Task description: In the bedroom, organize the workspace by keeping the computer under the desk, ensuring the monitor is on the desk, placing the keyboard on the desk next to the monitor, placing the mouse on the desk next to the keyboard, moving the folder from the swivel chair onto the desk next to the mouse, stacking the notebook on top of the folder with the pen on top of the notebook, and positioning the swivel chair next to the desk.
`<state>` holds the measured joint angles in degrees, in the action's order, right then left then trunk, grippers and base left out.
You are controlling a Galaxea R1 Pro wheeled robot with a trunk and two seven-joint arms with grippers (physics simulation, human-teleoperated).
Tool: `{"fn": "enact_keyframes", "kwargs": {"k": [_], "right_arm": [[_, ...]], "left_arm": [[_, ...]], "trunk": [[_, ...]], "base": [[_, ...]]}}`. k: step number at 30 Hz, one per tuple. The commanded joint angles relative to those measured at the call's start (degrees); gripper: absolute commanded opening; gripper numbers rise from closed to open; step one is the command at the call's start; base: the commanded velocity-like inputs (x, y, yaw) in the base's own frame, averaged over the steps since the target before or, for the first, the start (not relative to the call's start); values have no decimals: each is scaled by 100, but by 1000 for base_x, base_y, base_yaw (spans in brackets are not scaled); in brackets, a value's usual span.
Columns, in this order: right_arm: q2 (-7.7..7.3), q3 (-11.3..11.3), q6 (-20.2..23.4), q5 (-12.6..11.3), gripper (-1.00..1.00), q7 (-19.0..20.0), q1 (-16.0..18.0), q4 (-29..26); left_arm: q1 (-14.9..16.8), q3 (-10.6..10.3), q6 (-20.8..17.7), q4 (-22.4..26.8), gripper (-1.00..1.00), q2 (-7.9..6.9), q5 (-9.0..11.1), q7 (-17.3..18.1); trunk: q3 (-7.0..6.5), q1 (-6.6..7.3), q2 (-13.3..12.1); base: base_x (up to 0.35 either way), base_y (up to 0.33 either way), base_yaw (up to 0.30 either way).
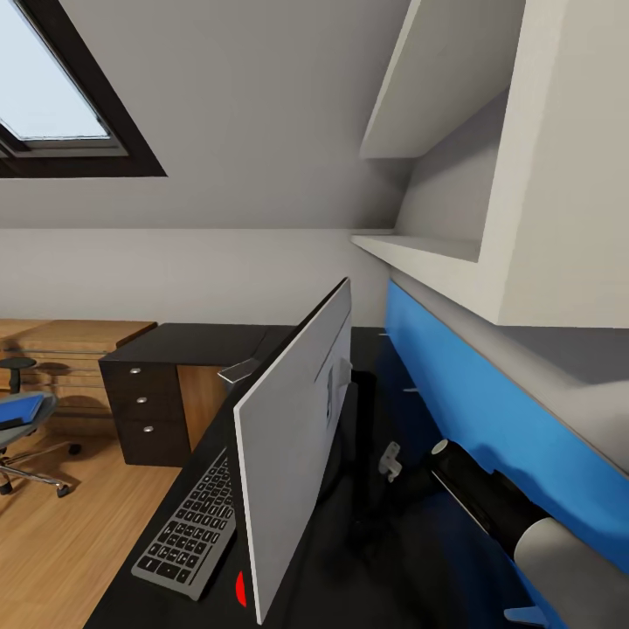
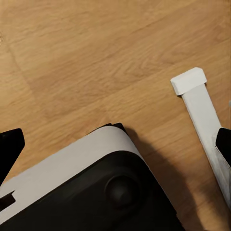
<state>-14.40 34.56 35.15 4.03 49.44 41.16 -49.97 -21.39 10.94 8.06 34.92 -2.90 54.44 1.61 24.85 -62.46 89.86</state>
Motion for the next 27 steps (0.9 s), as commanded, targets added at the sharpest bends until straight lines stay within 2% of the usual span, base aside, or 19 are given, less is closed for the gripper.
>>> {"fn": "enact_keyframes", "kwargs": {"k": [1, 6, 9, 13, 27], "right_arm": [[-1, 7, 12, 52, 100, 32, 3, -7], [5, 11, 4, 81, 100, 44, 2, 1], [6, 14, 2, 91, 100, 46, -1, 3], [7, 18, 2, 95, 100, 47, -2, 4], [7, 33, -6, 82, 100, 48, -3, -10]], "left_arm": [[1, 6, 4, 6, 100, -2, 117, 18], [17, 21, -3, 6, 100, -7, 385, 23], [24, 22, -5, 6, 100, -10, 446, 26], [27, 22, -5, 6, 100, -12, 467, 26], [37, 9, -6, 6, 100, -10, 488, 24]], "trunk": [[6, 0, 3], [6, 0, 3], [59, -66, 124], [131, -154, 284], [131, -154, 284]], "base": [[0, 0, 0], [0, 0, 0], [0, 0, 0], [0, 0, 0], [0, 0, 0]]}}
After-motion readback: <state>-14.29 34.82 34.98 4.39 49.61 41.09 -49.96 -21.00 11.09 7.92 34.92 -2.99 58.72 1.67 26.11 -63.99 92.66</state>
